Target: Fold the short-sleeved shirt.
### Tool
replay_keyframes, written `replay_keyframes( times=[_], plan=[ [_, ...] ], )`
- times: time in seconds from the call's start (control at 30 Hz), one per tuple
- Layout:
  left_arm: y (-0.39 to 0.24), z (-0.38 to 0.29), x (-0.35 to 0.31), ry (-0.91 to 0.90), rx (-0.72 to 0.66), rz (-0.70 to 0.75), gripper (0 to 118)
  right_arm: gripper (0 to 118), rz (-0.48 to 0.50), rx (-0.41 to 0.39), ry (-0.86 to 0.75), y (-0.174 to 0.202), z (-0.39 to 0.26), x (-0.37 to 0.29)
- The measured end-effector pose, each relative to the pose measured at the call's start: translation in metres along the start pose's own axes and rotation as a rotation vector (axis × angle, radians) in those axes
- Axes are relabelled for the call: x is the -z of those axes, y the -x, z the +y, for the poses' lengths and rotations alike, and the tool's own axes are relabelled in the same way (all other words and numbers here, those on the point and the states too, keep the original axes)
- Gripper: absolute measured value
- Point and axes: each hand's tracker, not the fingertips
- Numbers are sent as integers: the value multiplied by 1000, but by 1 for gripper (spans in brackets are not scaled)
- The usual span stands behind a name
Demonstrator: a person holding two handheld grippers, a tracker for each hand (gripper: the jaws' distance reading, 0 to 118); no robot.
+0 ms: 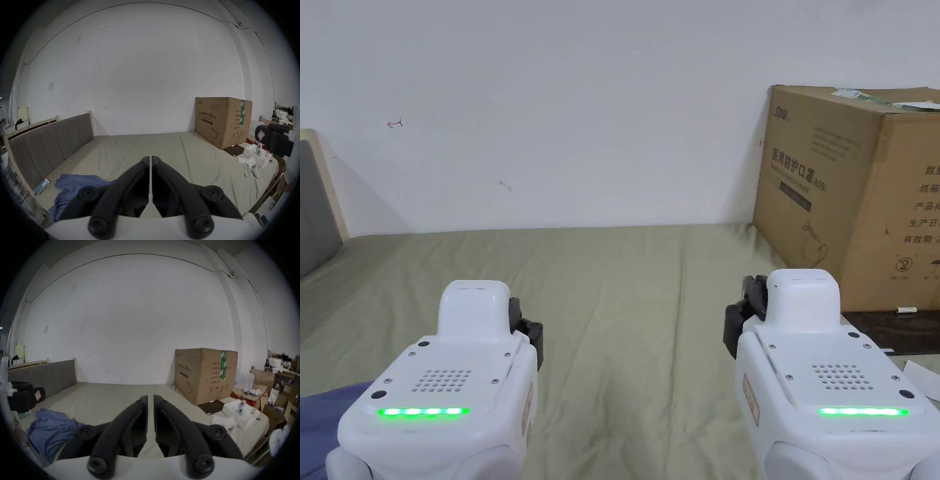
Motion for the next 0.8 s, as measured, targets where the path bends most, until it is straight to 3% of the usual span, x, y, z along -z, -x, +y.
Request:
replay_keyframes(
  times=[0.07, 0.43, 0.63, 0.8],
  plan=[
    [0, 0, 0, 4, 5, -12, 0, 0, 45, 39, 21, -6, 0, 0],
    [4, 8, -2, -24, 29, 19, 0, 0, 47, 5, 23, 3, 5, 2],
    [31, 12, -20, -31, 24, 120, 0, 0, 158, -15, 17, 34, 13, 14],
    [73, 13, -49, -27, 10, 272, 0, 0, 314, -35, 11, 86, 17, 20]
  ],
)
